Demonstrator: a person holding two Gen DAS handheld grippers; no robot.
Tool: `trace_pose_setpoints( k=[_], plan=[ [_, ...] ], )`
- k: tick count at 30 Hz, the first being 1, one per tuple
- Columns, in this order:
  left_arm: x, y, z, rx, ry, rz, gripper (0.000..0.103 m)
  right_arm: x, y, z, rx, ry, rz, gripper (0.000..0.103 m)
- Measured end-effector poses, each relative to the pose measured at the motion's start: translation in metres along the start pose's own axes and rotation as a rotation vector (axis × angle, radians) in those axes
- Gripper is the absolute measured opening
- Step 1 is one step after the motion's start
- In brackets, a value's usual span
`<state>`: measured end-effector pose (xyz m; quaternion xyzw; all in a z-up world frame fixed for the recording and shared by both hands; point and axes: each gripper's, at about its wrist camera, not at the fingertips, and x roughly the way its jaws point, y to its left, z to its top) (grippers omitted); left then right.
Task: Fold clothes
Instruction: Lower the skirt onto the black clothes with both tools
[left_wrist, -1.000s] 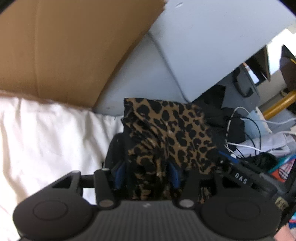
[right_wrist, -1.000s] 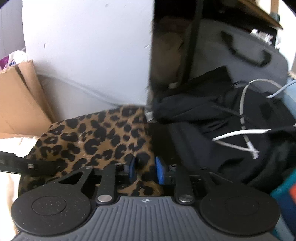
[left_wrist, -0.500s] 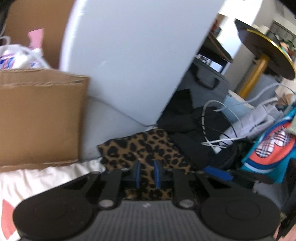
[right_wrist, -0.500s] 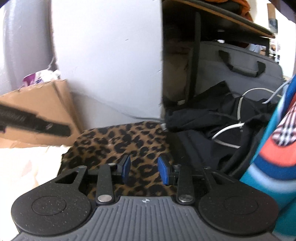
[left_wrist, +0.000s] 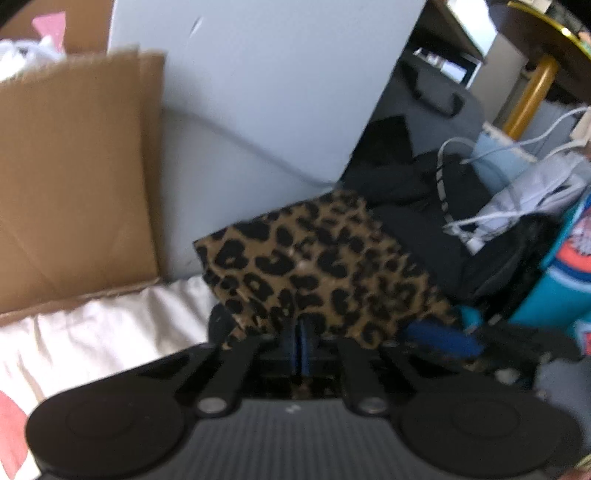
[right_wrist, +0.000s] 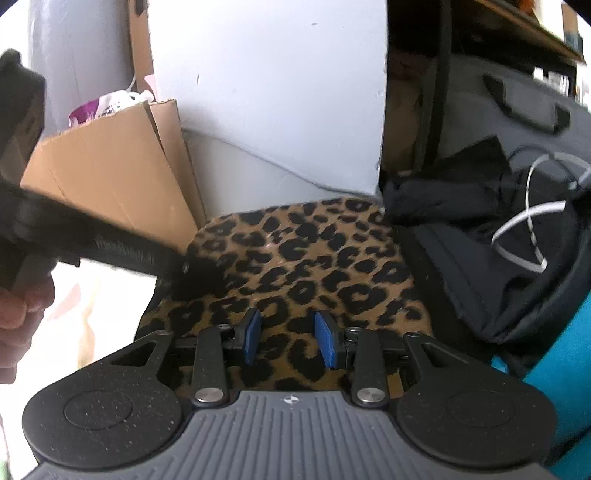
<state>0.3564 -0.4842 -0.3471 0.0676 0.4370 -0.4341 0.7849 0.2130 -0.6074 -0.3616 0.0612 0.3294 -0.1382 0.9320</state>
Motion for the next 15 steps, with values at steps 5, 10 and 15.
trace_pose_setpoints(
  k=[5,10,15],
  plan=[
    [0.004,0.002,-0.004,0.016,-0.009,0.015,0.003,0.008,-0.027,0.011,0.009,0.013,-0.014,0.039],
    [0.000,0.002,-0.005,0.024,-0.014,0.017,0.003,0.023,-0.049,0.015,0.041,0.040,-0.046,0.039],
    [-0.011,0.000,-0.004,0.048,-0.015,0.043,0.003,0.017,-0.066,0.011,0.077,0.050,-0.094,0.039]
  ],
)
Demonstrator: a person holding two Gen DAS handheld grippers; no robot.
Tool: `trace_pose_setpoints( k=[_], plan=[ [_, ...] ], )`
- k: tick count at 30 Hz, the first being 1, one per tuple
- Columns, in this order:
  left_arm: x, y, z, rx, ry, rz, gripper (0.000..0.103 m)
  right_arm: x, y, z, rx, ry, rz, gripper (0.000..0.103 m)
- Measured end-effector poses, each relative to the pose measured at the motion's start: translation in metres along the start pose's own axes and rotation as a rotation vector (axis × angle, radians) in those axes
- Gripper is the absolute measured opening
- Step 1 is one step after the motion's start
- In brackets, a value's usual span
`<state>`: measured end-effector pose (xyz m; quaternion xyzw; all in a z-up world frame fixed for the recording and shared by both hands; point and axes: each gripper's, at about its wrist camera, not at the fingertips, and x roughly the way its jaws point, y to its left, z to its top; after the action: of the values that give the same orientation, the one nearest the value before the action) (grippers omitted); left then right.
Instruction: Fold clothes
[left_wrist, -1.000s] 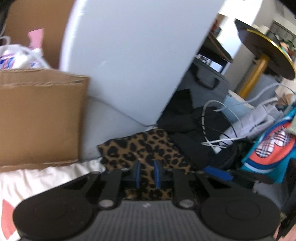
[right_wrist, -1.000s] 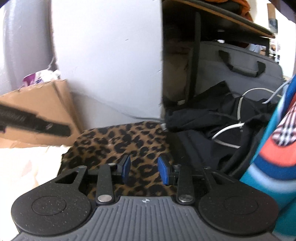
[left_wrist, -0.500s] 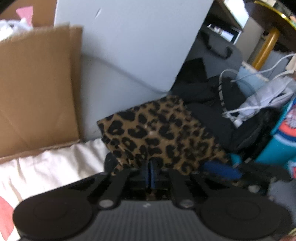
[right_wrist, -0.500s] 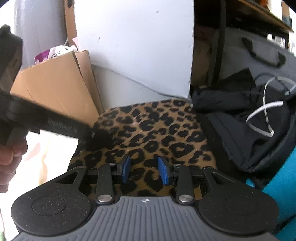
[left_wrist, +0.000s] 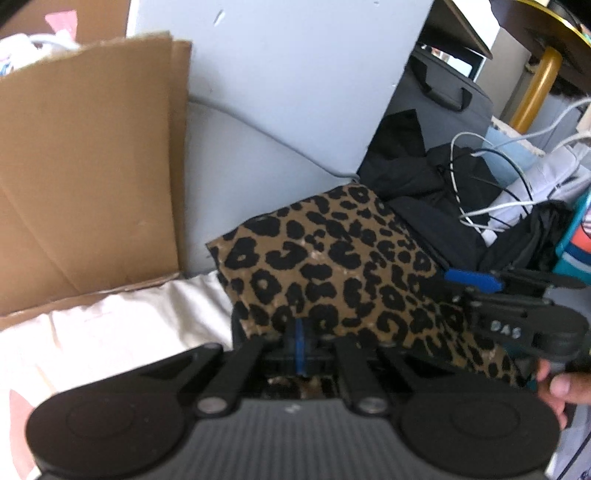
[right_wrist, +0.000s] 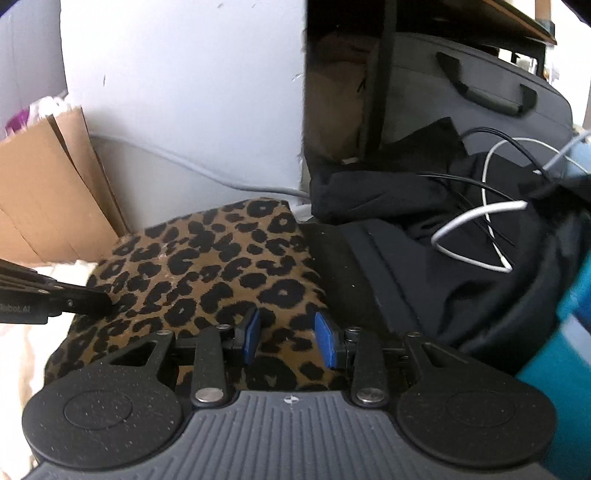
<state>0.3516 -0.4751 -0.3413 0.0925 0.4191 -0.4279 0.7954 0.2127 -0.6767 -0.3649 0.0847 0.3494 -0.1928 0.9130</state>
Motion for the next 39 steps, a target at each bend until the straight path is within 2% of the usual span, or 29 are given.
trace_pose_setpoints(
  k=[3,10,15,23,31,36,39],
  plan=[
    [-0.012,-0.004,0.000,0.024,-0.022,0.005,0.003,-0.017,-0.003,-0.005,0.003,-0.027,0.018,0.039],
    [-0.040,-0.035,-0.013,0.065,-0.082,-0.084,0.007,-0.050,0.006,-0.015,0.028,-0.064,0.083,0.039],
    [-0.028,-0.051,-0.030,0.071,-0.046,-0.100,0.008,-0.057,0.014,-0.034,0.026,-0.044,0.088,0.039],
    [-0.025,-0.040,-0.055,0.061,-0.029,-0.072,0.011,-0.062,0.010,-0.062,-0.003,0.006,0.078,0.039],
    [-0.035,-0.024,-0.075,-0.036,-0.009,-0.035,0.012,-0.075,-0.015,-0.089,0.043,0.041,0.018,0.038],
    [-0.051,-0.019,-0.087,-0.123,-0.032,-0.036,0.013,-0.095,-0.015,-0.099,0.066,0.033,-0.017,0.038],
    [-0.062,-0.021,-0.092,-0.167,-0.052,-0.049,0.026,-0.105,-0.013,-0.102,0.087,0.013,-0.004,0.038]
  ],
)
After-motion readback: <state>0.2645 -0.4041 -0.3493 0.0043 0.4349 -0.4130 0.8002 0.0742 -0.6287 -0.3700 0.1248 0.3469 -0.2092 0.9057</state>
